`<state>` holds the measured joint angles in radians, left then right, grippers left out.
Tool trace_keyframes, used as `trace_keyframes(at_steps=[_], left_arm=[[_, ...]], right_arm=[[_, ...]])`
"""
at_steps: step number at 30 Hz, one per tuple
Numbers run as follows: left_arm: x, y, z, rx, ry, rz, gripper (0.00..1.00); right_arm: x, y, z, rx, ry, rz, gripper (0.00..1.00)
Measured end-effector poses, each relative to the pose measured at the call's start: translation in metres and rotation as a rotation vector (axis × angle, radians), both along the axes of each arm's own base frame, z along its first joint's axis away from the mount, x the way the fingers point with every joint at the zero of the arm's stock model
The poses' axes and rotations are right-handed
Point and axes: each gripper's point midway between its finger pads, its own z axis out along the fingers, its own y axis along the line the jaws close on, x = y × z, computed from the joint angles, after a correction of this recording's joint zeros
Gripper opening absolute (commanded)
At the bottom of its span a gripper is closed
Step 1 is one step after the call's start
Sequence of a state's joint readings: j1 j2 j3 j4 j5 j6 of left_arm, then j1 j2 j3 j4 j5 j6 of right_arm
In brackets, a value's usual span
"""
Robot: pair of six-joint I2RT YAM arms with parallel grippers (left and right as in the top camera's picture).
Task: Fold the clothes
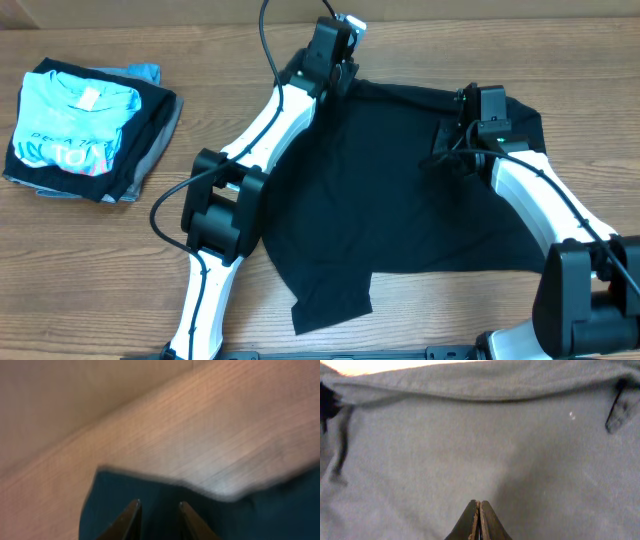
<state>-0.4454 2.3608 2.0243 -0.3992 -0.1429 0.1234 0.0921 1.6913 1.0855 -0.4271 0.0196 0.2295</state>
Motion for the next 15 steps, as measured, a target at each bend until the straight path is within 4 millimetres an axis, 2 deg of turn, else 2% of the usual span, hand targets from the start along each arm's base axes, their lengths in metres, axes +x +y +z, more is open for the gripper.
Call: trace_keyframes(at_steps=[2, 5, 7, 10, 15], left_arm=[[-0.01, 0.002, 0.015, -0.003, 0.071, 0.009, 0.26], [-0.031, -0.006, 0.048, -0.063, 0.163, -0.025, 0.22], [-0.044, -0.009, 0.057, -0.1, 0.213, -0.036, 0.19], [-0.063, -0.009, 0.052, -0.125, 0.306, -0.029, 0.16], [-0.075, -0.007, 0.031, -0.138, 0.386, -0.001, 0.13]], right_arm=[[0.005, -0.005, -0.014, -0.031, 0.014, -0.008, 0.04], [0.014, -0.011, -0.051, -0.087, 0.046, 0.001, 0.04], [0.022, -0.013, -0.059, -0.099, 0.027, 0.003, 0.04], [0.039, -0.018, -0.049, -0.106, -0.052, -0.008, 0.04], [0.054, -0.039, -0.04, -0.108, -0.12, -0.055, 0.04]])
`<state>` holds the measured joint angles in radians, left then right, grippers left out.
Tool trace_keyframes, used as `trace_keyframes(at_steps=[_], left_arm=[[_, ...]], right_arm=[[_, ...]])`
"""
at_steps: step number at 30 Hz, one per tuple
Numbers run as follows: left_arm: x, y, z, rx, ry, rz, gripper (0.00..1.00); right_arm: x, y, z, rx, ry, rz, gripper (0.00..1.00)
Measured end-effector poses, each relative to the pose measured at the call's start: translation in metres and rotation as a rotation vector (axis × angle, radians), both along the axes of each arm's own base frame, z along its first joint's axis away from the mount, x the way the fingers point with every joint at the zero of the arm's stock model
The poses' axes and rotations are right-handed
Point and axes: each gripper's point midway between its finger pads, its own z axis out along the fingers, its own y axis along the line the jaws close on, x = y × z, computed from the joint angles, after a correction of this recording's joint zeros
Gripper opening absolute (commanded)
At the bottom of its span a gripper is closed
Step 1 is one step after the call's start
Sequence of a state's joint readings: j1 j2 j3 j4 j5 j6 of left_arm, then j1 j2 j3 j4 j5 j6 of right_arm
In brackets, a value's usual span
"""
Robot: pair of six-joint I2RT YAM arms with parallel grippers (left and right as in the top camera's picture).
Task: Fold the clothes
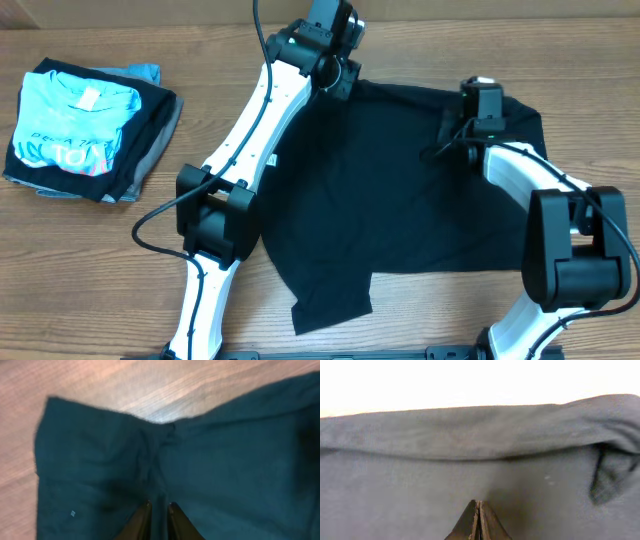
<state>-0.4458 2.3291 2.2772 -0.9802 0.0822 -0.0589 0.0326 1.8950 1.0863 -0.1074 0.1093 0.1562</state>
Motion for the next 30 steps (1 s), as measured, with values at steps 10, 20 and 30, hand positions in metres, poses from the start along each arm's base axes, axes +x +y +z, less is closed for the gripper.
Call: trace_keyframes(at_steps=[10, 20, 30], left_arm=[[-0.027, 0.014, -0.064, 0.05, 0.155, 0.051, 0.11], [-0.037, 0.024, -0.119, 0.082, 0.184, 0.089, 0.04], [-0.03, 0.033, -0.119, 0.125, 0.147, 0.126, 0.04]], right_arm=[[-0.003, -0.024, -0.026, -0.001, 0.046, -0.05, 0.04], [0.012, -0.028, -0.04, -0.001, 0.008, -0.057, 0.04], [0.046, -0.042, -0.015, -0.005, -0.188, -0.081, 0.04]])
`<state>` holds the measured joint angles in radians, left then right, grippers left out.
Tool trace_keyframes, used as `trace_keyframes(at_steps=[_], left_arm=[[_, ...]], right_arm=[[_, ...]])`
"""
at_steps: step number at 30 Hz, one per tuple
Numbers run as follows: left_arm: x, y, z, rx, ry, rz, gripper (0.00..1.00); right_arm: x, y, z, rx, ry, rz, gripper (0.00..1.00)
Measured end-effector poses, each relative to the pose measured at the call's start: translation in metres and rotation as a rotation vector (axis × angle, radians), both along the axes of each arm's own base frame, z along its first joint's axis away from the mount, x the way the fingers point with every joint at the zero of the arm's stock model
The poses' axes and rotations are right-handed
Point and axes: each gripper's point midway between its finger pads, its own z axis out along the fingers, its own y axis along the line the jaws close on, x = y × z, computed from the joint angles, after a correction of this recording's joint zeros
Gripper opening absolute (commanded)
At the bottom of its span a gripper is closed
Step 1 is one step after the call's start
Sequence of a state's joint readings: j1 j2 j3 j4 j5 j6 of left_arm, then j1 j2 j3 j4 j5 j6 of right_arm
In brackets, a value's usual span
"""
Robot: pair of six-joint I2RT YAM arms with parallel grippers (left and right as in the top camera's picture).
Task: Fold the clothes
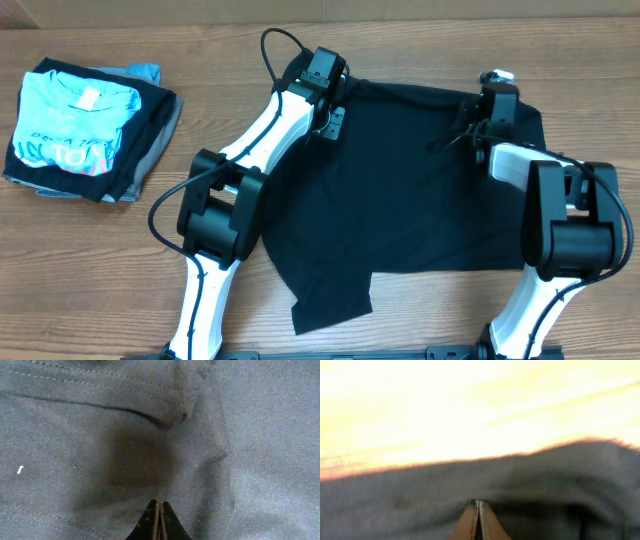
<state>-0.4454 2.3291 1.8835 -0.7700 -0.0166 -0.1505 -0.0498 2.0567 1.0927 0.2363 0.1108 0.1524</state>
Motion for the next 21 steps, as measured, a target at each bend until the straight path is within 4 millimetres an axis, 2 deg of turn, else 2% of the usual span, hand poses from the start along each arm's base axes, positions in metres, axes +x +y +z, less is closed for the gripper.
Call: trace_keyframes(at_steps=[1, 4, 11, 13, 15, 18, 19, 21], left_arm=[[0.0, 0.001, 0.0, 0.003, 0.002, 0.001, 0.04], [-0.003, 0.003, -0.002, 0.01, 0.015, 0.002, 0.04], [-0.004, 0.004, -0.002, 0.015, 0.017, 0.004, 0.05], [-0.004, 0.004, -0.002, 0.015, 0.017, 0.004, 0.07], [-0.004, 0.004, -0.002, 0.017, 0.017, 0.006, 0.09], [-0.003, 0.005, -0.002, 0.018, 0.015, 0.006, 0.12], [-0.003, 0.005, -0.002, 0.019, 0.015, 0.006, 0.13], [-0.003, 0.005, -0.002, 0.019, 0.014, 0.007, 0.16]], right_arm=[[0.005, -0.009, 0.008, -0.004, -0.04, -0.019, 0.04], [0.01, -0.022, 0.014, -0.015, -0.08, -0.05, 0.04], [0.011, -0.049, 0.017, -0.026, -0.11, -0.103, 0.04], [0.005, -0.052, 0.009, -0.026, -0.054, -0.106, 0.04], [-0.003, -0.053, -0.001, -0.019, 0.081, -0.101, 0.04], [0.0, -0.056, 0.018, -0.027, 0.194, -0.083, 0.06], [0.013, -0.059, 0.041, -0.037, 0.176, -0.076, 0.08], [0.025, -0.063, 0.076, -0.058, 0.149, -0.053, 0.1]])
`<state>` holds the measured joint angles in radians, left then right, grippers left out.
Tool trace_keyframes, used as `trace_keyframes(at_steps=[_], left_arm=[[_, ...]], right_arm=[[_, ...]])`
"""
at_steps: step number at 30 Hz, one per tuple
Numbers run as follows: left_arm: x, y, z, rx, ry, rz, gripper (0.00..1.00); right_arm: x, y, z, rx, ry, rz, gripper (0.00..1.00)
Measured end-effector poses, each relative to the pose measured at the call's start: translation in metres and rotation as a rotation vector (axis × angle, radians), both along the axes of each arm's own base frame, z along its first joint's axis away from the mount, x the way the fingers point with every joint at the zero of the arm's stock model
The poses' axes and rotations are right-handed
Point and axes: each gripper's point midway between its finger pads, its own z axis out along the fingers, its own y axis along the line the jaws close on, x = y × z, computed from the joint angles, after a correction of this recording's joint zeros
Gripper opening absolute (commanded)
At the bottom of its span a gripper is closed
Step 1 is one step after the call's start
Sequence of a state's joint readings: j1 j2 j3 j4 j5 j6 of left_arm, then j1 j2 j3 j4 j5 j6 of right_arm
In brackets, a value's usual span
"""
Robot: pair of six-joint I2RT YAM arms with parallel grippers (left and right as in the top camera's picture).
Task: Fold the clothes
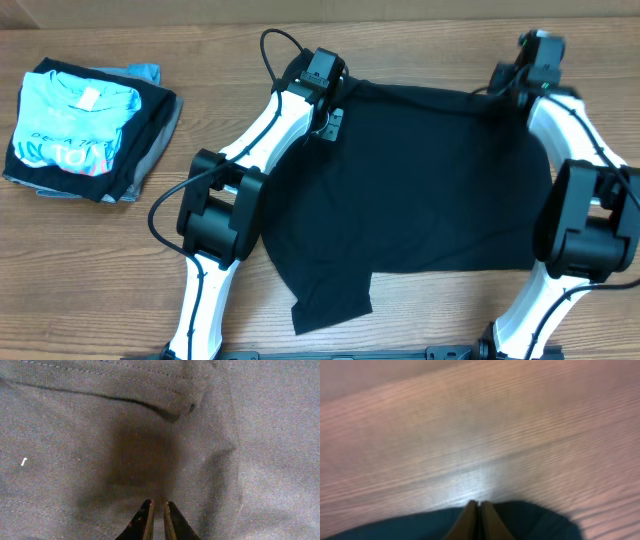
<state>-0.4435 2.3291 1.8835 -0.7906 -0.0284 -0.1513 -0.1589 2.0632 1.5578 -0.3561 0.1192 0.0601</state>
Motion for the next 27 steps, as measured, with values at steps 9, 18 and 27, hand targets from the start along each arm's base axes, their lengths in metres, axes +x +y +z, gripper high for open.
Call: trace_keyframes(at_steps=[9, 18, 27], left_arm=[[-0.003, 0.002, -0.001, 0.007, 0.014, 0.007, 0.61], [-0.002, 0.013, -0.002, 0.012, 0.026, 0.027, 0.68], [-0.003, 0.017, -0.003, 0.017, 0.037, 0.034, 0.69]], right_arm=[[-0.048, -0.019, -0.011, 0.055, 0.216, 0.123, 1.0], [-0.065, -0.003, -0.028, 0.002, 0.321, 0.364, 0.45], [-0.069, 0.0, -0.079, -0.008, 0.416, 0.466, 0.44]])
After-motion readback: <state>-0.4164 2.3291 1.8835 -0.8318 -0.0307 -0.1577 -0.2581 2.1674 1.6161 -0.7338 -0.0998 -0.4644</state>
